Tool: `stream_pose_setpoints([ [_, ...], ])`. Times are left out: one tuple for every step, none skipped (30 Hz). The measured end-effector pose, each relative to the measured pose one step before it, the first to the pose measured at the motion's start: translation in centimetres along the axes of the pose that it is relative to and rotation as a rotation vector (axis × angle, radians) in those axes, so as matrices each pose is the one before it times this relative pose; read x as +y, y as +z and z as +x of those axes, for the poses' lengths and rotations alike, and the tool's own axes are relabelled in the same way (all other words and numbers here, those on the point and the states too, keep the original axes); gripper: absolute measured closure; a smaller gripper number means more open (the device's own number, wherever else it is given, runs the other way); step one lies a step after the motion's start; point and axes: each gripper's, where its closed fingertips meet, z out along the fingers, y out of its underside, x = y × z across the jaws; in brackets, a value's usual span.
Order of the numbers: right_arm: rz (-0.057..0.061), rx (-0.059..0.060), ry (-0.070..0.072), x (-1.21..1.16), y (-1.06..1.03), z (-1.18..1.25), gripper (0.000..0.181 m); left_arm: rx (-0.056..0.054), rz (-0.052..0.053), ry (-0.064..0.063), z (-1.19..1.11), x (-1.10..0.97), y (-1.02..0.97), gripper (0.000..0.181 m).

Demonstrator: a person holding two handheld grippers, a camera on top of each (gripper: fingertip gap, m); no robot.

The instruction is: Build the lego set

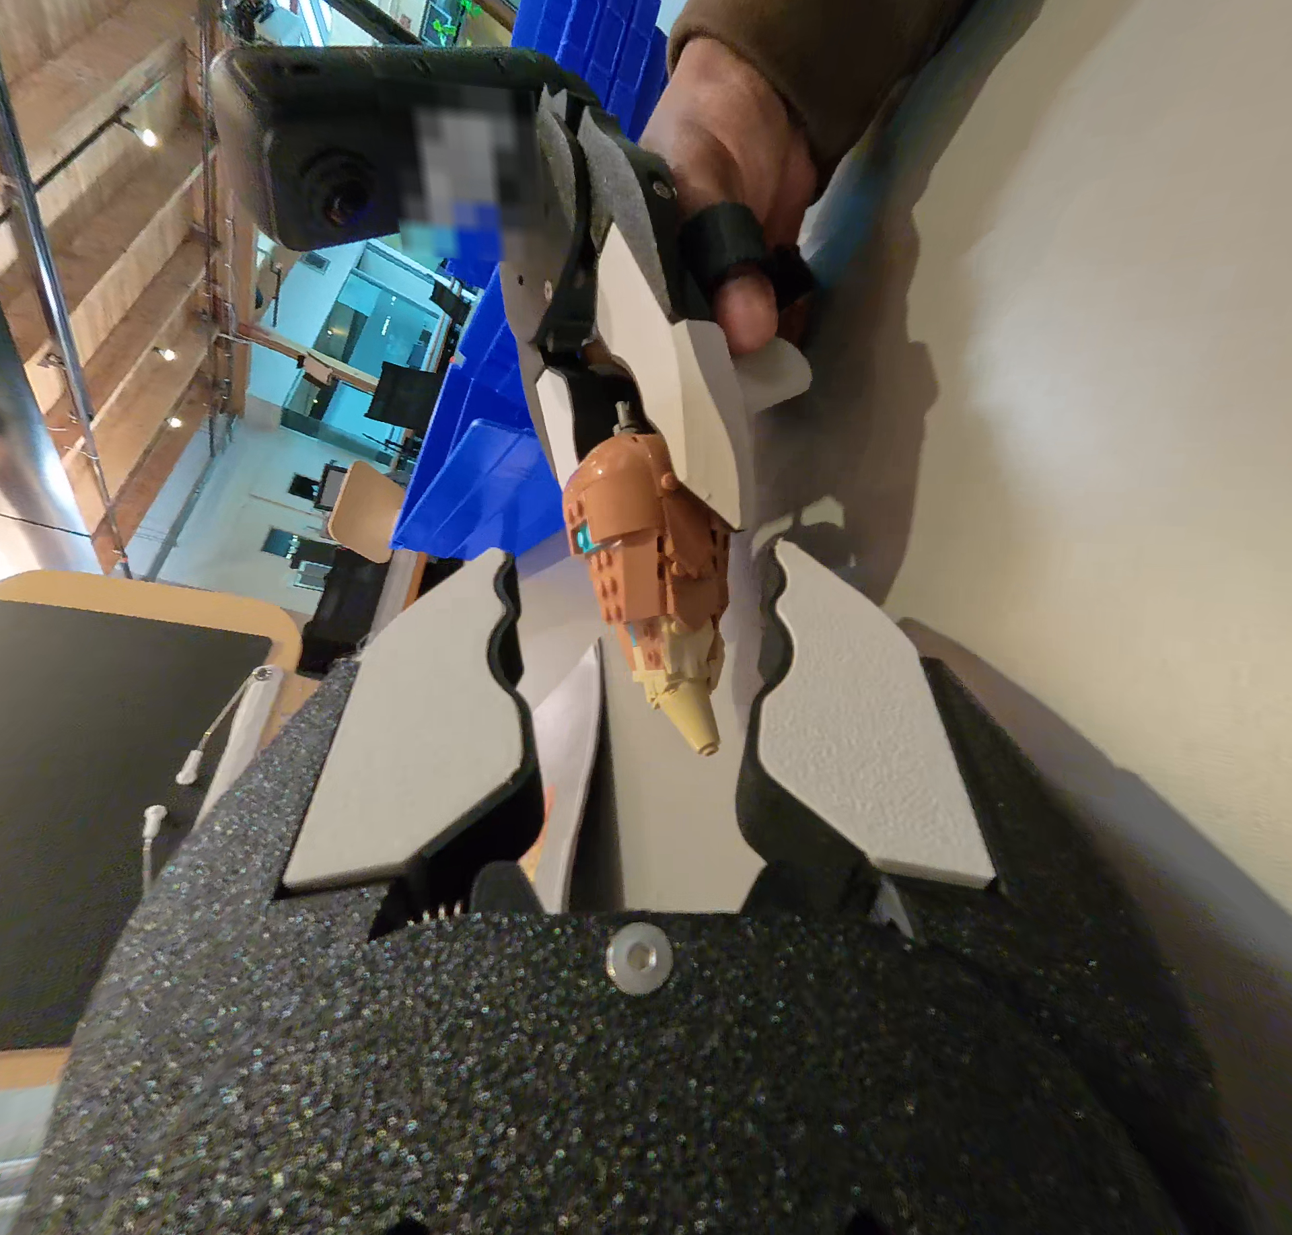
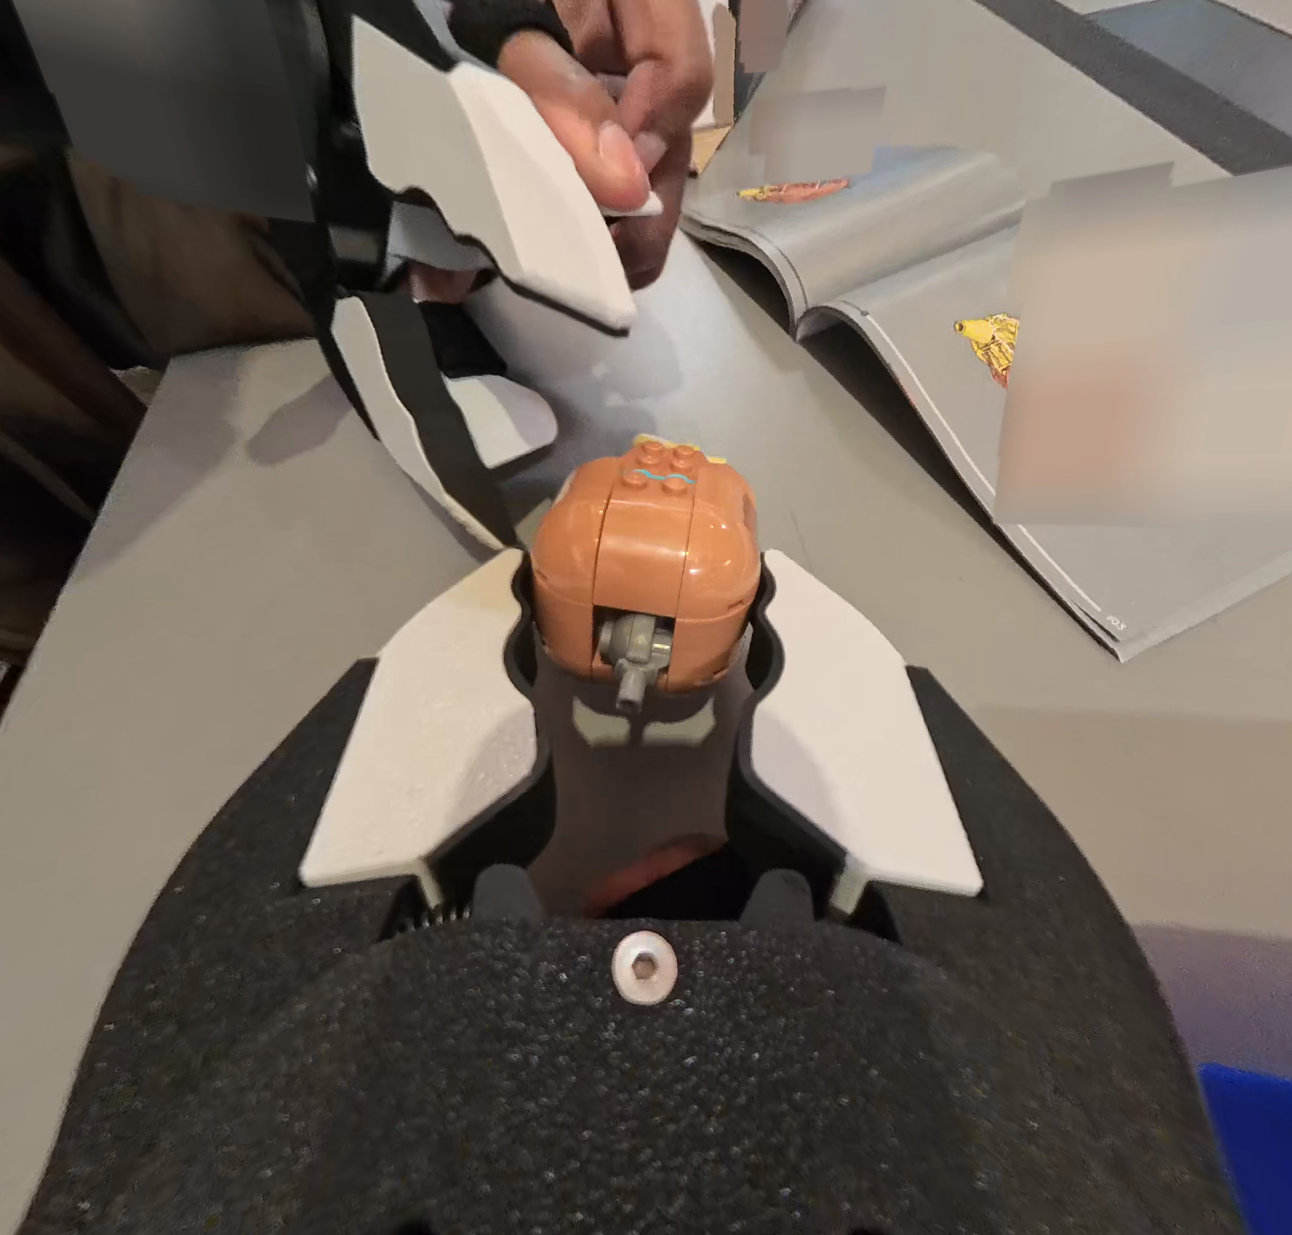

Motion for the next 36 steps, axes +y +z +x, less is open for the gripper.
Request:
stream_pose_setpoints([
  [-0.0229, 0.0095, -0.0069, 0.318, 0.096, 0.078, 0.122, 0.0093, 0.0074, -0.0202, 0.270, -0.075, -0.016, 0.116],
  [-0.0206, 0.0055, -0.0052, 0.297, 0.102, 0.024, 0.122, 0.0097, 0.0100, -0.0215, 0.270, -0.129, 0.003, 0.117],
  [-0.0166, 0.0023, -0.0041, 0.216, 0.097, -0.039, 0.122, 0.0112, 0.0074, -0.0195, 0.247, -0.097, 0.004, 0.119],
  [-0.0133, 0.0017, -0.0065, 0.148, 0.103, -0.068, 0.122, 0.0177, 0.0078, -0.0197, 0.295, -0.091, 0.013, 0.122],
  [-0.0143, 0.0030, -0.0050, 0.177, 0.117, -0.034, 0.122, 0.0164, 0.0114, -0.0250, 0.239, -0.158, -0.005, 0.122],
  [-0.0147, 0.0062, -0.0023, 0.163, 0.135, 0.024, 0.122, 0.0105, 0.0123, -0.0351, 0.079, -0.156, -0.024, 0.124],
  [-0.0152, 0.0024, -0.0039, 0.171, 0.141, -0.023, 0.122, 0.0047, 0.0120, -0.0491, -0.086, -0.114, -0.017, 0.126],
  [-0.0135, -0.0037, -0.0060, 0.159, 0.135, -0.110, 0.122, 0.0063, 0.0148, -0.0534, -0.127, -0.093, -0.021, 0.126],
  [-0.0099, -0.0038, -0.0056, 0.106, 0.110, -0.102, 0.122, 0.0062, 0.0190, -0.0512, -0.121, -0.103, -0.053, 0.126],
  [-0.0083, 0.0014, -0.0010, 0.096, 0.080, 0.013, 0.122, 0.0006, 0.0165, -0.0460, -0.186, -0.024, -0.059, 0.127],
  [-0.0111, 0.0034, 0.0055, 0.146, 0.081, 0.087, 0.122, -0.0037, 0.0074, -0.0411, -0.258, 0.125, -0.029, 0.127],
  [-0.0184, 0.0087, 0.0139, 0.214, 0.102, 0.211, 0.122, 0.0008, -0.0010, -0.0387, -0.190, 0.250, 0.009, 0.127],
  [-0.0139, 0.0087, 0.0117, 0.161, 0.122, 0.218, 0.122, 0.0029, -0.0116, -0.0383, -0.174, 0.395, 0.056, 0.128],
  [-0.0065, 0.0039, 0.0040, 0.044, 0.078, 0.094, 0.122, 0.0007, -0.0234, -0.0337, -0.197, 0.511, 0.107, 0.129],
  [-0.0065, 0.0029, -0.0010, 0.079, 0.041, 0.037, 0.122, -0.0134, -0.0296, -0.0242, -0.344, 0.556, 0.121, 0.131],
  [-0.0052, 0.0042, -0.0020, 0.076, 0.020, 0.012, 0.122, -0.0188, -0.0320, -0.0160, -0.397, 0.529, 0.114, 0.132],
  [-0.0049, 0.0070, 0.0010, 0.086, 0.004, 0.050, 0.122, -0.0181, -0.0297, -0.0153, -0.365, 0.425, 0.110, 0.132],
  [-0.0082, 0.0100, 0.0035, 0.126, 0.010, 0.115, 0.122, -0.0269, -0.0311, -0.0259, -0.498, 0.384, 0.113, 0.134],
  [-0.0154, 0.0102, 0.0033, 0.241, 0.024, 0.138, 0.122, -0.0318, -0.0414, -0.0395, -0.606, 0.437, 0.147, 0.134],
  [-0.0145, 0.0080, 0.0026, 0.234, 0.008, 0.113, 0.121, -0.0189, -0.0268, -0.0381, -0.367, 0.210, 0.111, 0.134],
  [-0.0059, 0.0054, 0.0044, 0.119, -0.018, 0.090, 0.122, -0.0317, -0.0336, -0.0369, -0.503, 0.278, 0.089, 0.135],
  [-0.0086, 0.0055, 0.0061, 0.165, -0.006, 0.119, 0.121, -0.0320, -0.0405, -0.0306, -0.479, 0.329, 0.072, 0.134],
  [-0.0077, 0.0055, 0.0051, 0.134, -0.009, 0.117, 0.122, -0.0286, -0.0273, -0.0189, -0.351, 0.189, 0.014, 0.134],
  [-0.0044, 0.0052, 0.0033, 0.092, -0.013, 0.096, 0.122, -0.0385, -0.0305, -0.0182, -0.476, 0.244, -0.009, 0.134],
  [-0.0032, 0.0056, 0.0026, 0.062, -0.002, 0.078, 0.122, -0.0283, -0.0259, -0.0160, -0.324, 0.207, -0.006, 0.134],
  [0.0004, 0.0068, 0.0012, -0.015, -0.001, 0.069, 0.122, -0.0279, -0.0233, -0.0141, -0.309, 0.235, -0.013, 0.134],
  [-0.0003, 0.0071, -0.0002, -0.018, 0.022, 0.063, 0.122, -0.0228, -0.0240, -0.0114, -0.265, 0.278, 0.006, 0.133],
  [-0.0007, 0.0075, -0.0018, -0.006, 0.013, 0.045, 0.122, -0.0164, -0.0126, -0.0064, -0.164, 0.173, -0.006, 0.132],
  [-0.0005, 0.0063, -0.0033, -0.007, 0.013, 0.017, 0.122, -0.0168, -0.0103, -0.0053, -0.188, 0.160, -0.009, 0.132],
  [-0.0004, 0.0055, -0.0021, 0.011, -0.008, 0.020, 0.122, -0.0143, -0.0105, -0.0055, -0.178, 0.153, -0.022, 0.131],
  [-0.0006, 0.0061, -0.0005, 0.032, -0.015, 0.031, 0.122, -0.0091, -0.0045, -0.0038, -0.136, 0.052, -0.051, 0.131],
  [-0.0004, 0.0057, 0.0007, 0.042, -0.041, 0.039, 0.122, -0.0082, -0.0029, -0.0038, -0.145, 0.007, -0.068, 0.130],
  [-0.0004, 0.0051, 0.0027, 0.049, -0.049, 0.046, 0.121, -0.0061, 0.0008, -0.0039, -0.128, -0.046, -0.068, 0.130],
  [-0.0004, 0.0044, 0.0037, 0.052, -0.067, 0.045, 0.121, -0.0028, 0.0042, -0.0026, -0.079, -0.082, -0.069, 0.130],
  [-0.0002, 0.0038, 0.0028, 0.063, -0.065, 0.042, 0.121, -0.0028, 0.0002, -0.0035, -0.074, -0.002, -0.039, 0.130],
  [-0.0003, 0.0035, 0.0020, 0.061, -0.062, 0.025, 0.121, -0.0029, -0.0015, -0.0039, -0.064, 0.019, -0.014, 0.130],
])
